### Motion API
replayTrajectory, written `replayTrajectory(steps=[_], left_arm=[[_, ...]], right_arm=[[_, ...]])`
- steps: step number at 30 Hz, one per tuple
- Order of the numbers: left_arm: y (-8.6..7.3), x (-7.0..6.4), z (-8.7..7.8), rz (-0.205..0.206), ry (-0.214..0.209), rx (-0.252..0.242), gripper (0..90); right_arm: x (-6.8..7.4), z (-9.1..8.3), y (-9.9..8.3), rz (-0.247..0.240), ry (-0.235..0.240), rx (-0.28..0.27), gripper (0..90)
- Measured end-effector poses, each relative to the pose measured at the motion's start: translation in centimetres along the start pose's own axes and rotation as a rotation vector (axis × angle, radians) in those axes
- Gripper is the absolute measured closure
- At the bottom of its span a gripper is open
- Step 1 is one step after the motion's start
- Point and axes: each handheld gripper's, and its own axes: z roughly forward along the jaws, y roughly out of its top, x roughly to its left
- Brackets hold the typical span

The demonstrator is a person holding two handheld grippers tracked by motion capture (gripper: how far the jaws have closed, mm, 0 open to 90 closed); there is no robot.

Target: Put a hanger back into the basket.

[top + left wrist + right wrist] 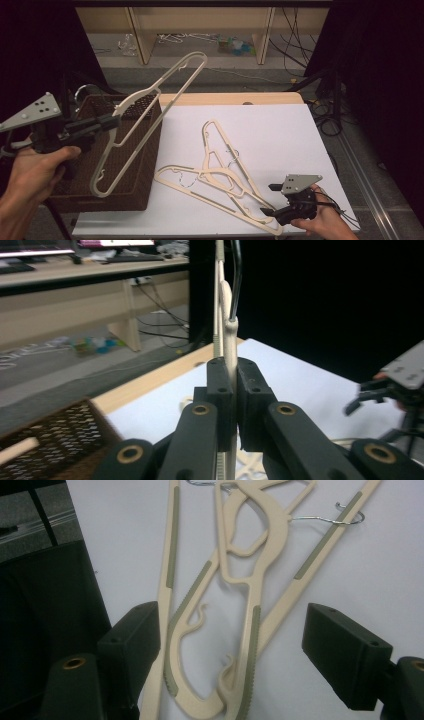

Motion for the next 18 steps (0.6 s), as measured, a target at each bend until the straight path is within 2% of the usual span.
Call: replayTrajectory(steps=[1,2,5,7,9,13,15,16,18], left_arm=[[0.0,0.4,-0.1,0.002,0.016,-0.001,85.8],[-0.2,0.7,-0.3,-0.020,0.030,0.014,85.8],[-0.6,2.2,-0.3,0.020,0.067,0.030,85.8],[-0.8,2.6,-0.2,0.017,0.065,0.034,85.8],[-1.5,3.7,-0.2,-0.016,0.078,0.055,85.8],[-2.7,5.2,-0.2,-0.013,0.085,0.072,85.8],[-2.9,5.5,-0.2,-0.015,0.086,0.077,85.8],[-3.6,6.4,-0.3,-0.003,0.098,0.089,85.8],[-4.0,6.7,-0.3,-0.007,0.101,0.094,85.8]], right_arm=[[0.0,0.0,0.0,0.001,-0.003,-0.002,24.4],[0.0,0.0,0.0,0.001,-0.003,-0.002,24.4],[0.0,0.0,-0.1,0.002,0.004,0.003,24.4],[0.0,0.0,-0.1,-0.001,0.004,0.002,24.5],[0.0,0.0,-0.1,0.001,0.003,-0.001,24.4],[0.0,-0.1,-0.1,0.000,0.004,-0.001,24.5],[0.0,0.0,-0.2,0.000,0.005,0.000,24.5],[0.0,-0.1,-0.2,0.003,0.003,0.004,24.5],[0.0,-0.1,-0.2,0.002,0.004,0.004,24.6]])
